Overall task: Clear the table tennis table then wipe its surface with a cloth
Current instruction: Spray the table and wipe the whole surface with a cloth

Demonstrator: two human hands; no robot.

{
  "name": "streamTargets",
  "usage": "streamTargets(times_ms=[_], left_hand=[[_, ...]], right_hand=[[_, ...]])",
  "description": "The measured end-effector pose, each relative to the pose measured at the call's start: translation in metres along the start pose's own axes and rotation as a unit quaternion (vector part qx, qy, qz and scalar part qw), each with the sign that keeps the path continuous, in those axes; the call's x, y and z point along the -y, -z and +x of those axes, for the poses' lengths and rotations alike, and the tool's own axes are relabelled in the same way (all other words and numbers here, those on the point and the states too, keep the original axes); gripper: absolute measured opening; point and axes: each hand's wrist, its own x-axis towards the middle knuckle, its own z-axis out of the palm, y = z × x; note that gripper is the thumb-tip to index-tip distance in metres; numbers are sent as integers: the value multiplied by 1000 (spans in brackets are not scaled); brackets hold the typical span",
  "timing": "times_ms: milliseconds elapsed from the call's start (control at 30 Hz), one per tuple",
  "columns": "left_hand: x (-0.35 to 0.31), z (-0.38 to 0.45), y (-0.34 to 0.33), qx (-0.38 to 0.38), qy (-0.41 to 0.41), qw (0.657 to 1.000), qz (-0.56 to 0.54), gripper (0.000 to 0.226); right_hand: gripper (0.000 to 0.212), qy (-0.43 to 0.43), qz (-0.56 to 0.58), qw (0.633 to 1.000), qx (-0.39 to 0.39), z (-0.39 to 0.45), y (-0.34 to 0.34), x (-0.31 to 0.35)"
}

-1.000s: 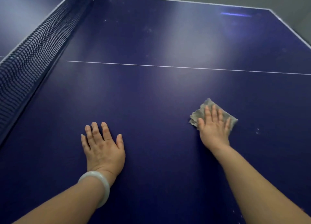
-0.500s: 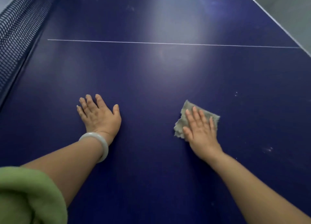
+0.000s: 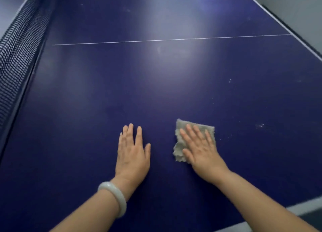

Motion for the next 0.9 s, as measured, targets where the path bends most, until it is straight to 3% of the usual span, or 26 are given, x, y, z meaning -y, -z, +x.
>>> streamTargets(times_ms=[133, 200, 300, 367, 433, 467, 533, 633, 700, 767, 900], left_hand=[[-8, -25, -20, -2, -29, 994, 107, 67], [-8, -25, -22, -8, -23, 992, 122, 67], [-9, -24, -21, 4, -19, 991, 131, 68], [-9, -23, -22, 11, -14, 991, 130, 68], [-10, -23, -22, 10, -11, 991, 135, 69], [-10, -23, -22, 12, -11, 990, 138, 69], [-10, -23, -21, 15, -10, 990, 140, 70], [-11, -23, -21, 13, -9, 991, 133, 69], [-12, -23, -20, 13, -11, 992, 124, 66], [-12, -23, -20, 17, -9, 993, 120, 66], [-13, -24, -18, 12, -7, 992, 126, 66]], right_hand=[[62, -280, 40, 959, 7, 10, 16, -55], [62, -322, 62, 945, -23, 12, 9, -34], [64, -189, 22, 978, -84, -14, -14, 34], [62, -47, -5, 997, -56, -50, -22, 59], [61, 25, -18, 999, -11, -71, -19, 37], [61, 19, -20, 1000, -15, -74, -16, 15], [62, -95, 4, 995, -25, -69, -8, -33], [61, -335, 38, 941, -21, -58, 3, -68], [60, -386, 53, 920, -47, -51, -2, -47], [62, -331, 39, 939, -83, -56, -15, 3], [64, -96, 7, 993, -75, -112, -35, 95]])
